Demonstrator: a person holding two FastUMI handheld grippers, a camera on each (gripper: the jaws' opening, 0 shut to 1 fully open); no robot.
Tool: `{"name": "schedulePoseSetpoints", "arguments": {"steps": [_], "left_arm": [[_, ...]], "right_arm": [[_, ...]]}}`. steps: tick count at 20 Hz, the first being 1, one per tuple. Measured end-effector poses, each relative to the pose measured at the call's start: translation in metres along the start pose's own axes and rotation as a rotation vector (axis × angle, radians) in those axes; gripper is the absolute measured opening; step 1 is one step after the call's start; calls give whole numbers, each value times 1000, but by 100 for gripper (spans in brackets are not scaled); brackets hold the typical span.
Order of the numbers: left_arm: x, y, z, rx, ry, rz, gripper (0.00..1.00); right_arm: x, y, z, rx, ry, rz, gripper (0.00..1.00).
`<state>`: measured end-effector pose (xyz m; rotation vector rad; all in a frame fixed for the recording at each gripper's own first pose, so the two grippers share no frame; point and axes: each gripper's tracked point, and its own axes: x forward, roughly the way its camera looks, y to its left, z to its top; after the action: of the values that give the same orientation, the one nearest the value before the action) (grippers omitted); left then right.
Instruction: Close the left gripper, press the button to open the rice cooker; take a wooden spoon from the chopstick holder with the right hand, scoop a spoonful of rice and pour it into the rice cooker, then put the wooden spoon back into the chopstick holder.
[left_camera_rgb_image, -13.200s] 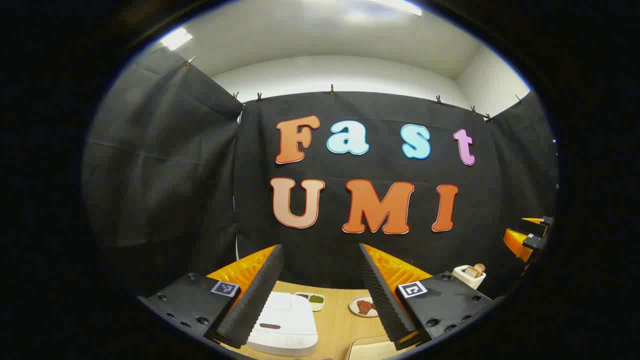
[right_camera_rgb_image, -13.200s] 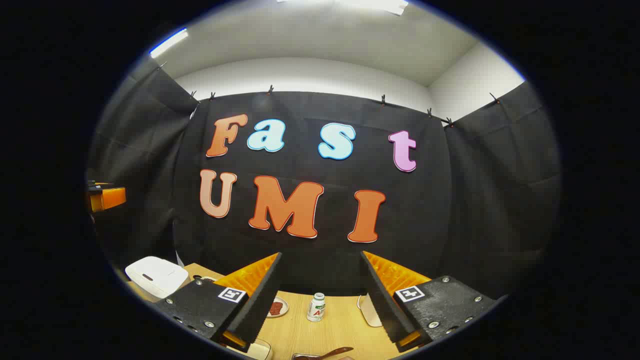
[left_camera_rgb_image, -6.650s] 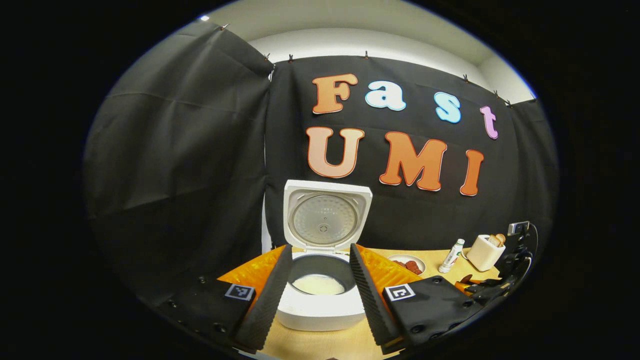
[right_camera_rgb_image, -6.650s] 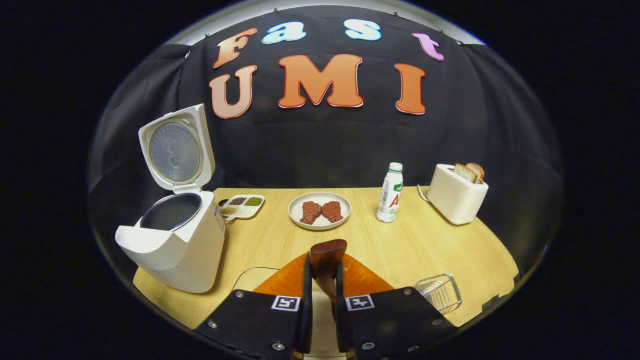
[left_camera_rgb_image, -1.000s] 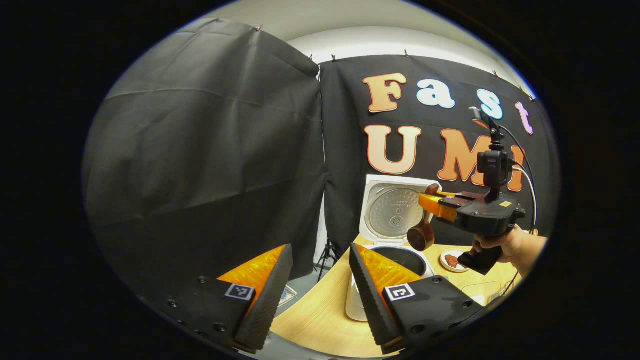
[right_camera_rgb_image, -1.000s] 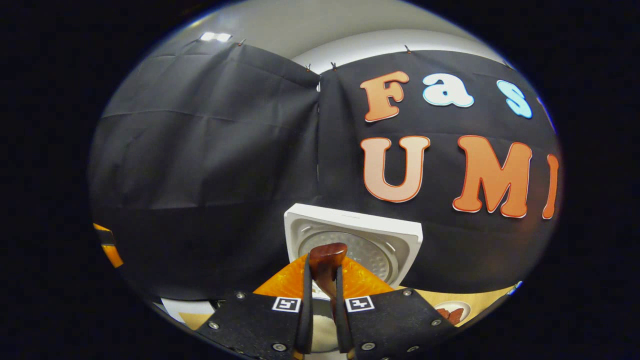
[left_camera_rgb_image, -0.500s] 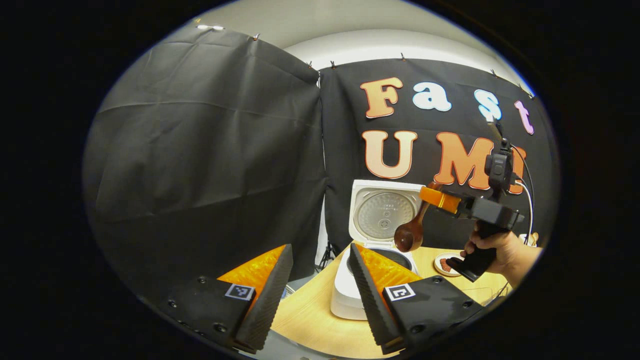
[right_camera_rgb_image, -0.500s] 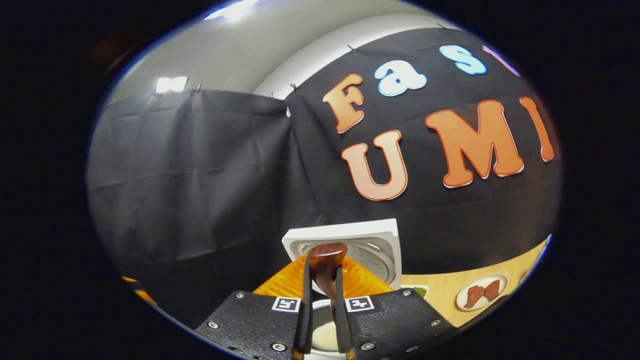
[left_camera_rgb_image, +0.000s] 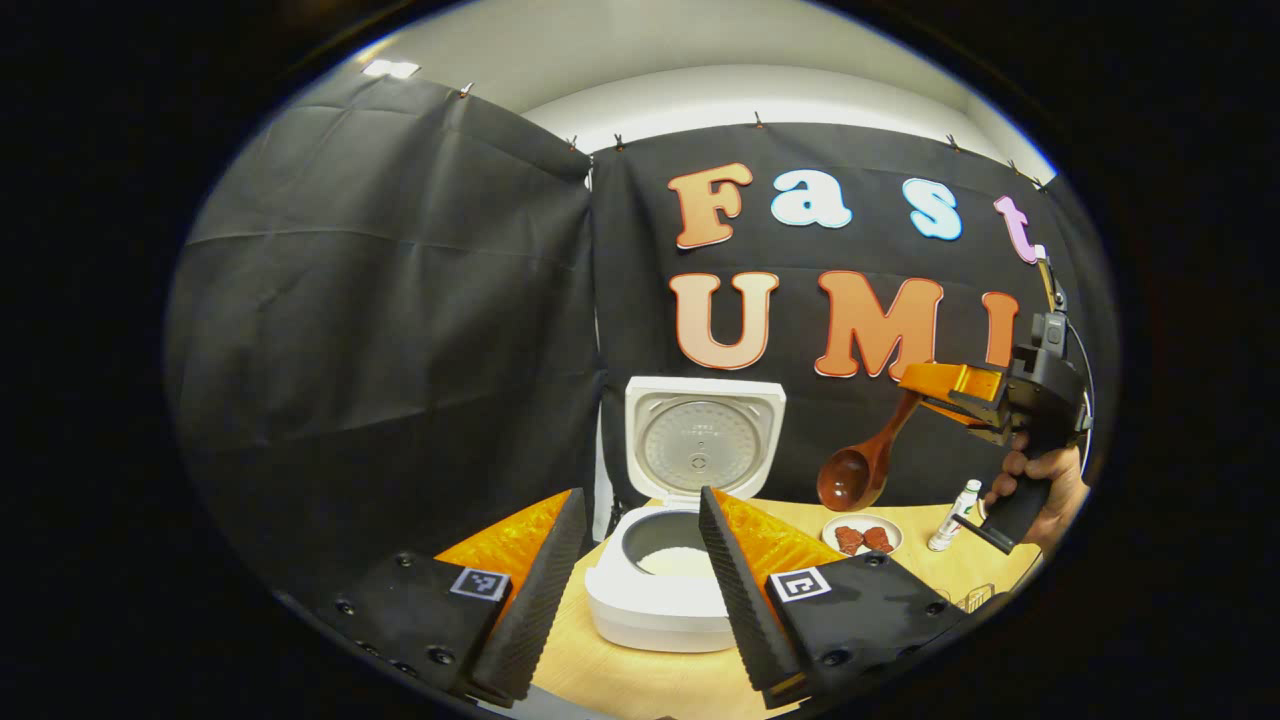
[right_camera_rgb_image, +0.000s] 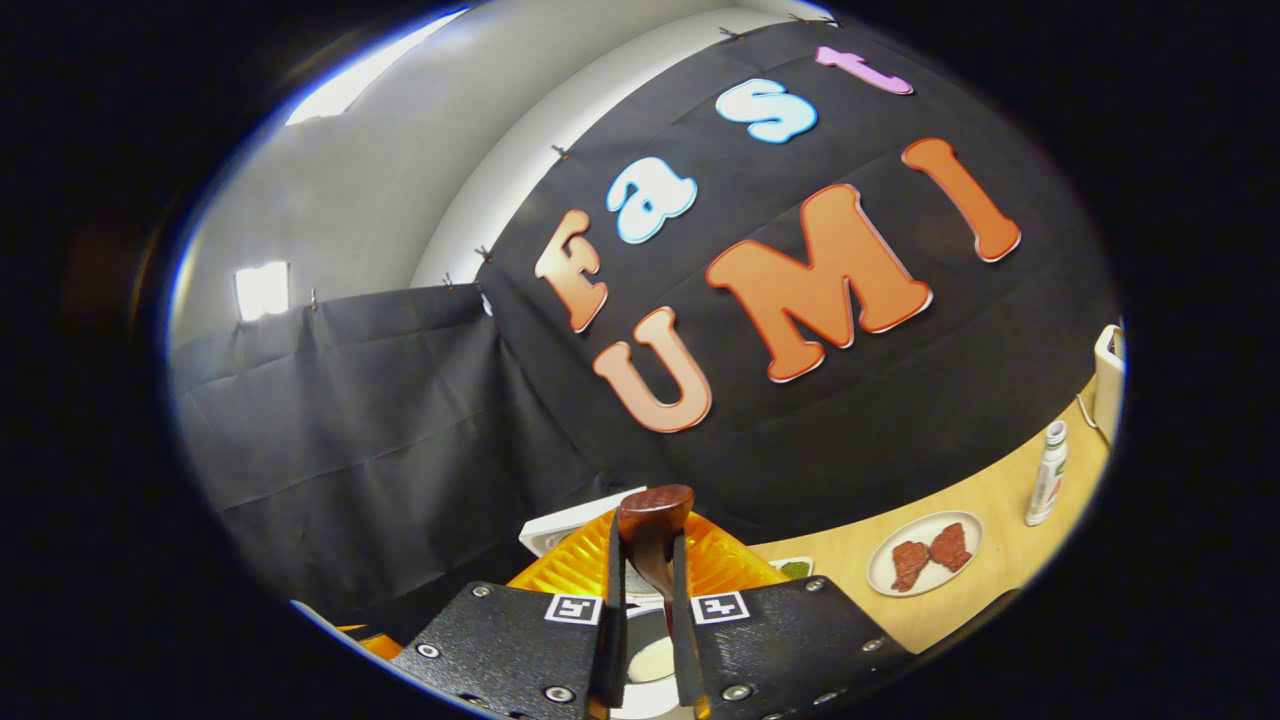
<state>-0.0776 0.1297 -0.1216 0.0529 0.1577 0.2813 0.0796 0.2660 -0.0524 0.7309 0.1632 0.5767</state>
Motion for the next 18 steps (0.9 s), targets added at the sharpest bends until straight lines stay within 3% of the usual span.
{"name": "schedulePoseSetpoints", "arguments": {"steps": [5,9,13,18], "left_arm": [[3,-42,4,6,-10,-56,81],[4,-67,4,-2,-11,-79,87],[5,-89,5,4,-2,-88,91],[-7,-111,4,19,4,-101,91]], "right_arm": [[-71,-92,43,0,-51,-173,18],[-139,-176,40,8,-44,-348,18],[-187,-220,23,64,-10,-471,18],[-231,-251,-6,114,43,-538,18]]}}
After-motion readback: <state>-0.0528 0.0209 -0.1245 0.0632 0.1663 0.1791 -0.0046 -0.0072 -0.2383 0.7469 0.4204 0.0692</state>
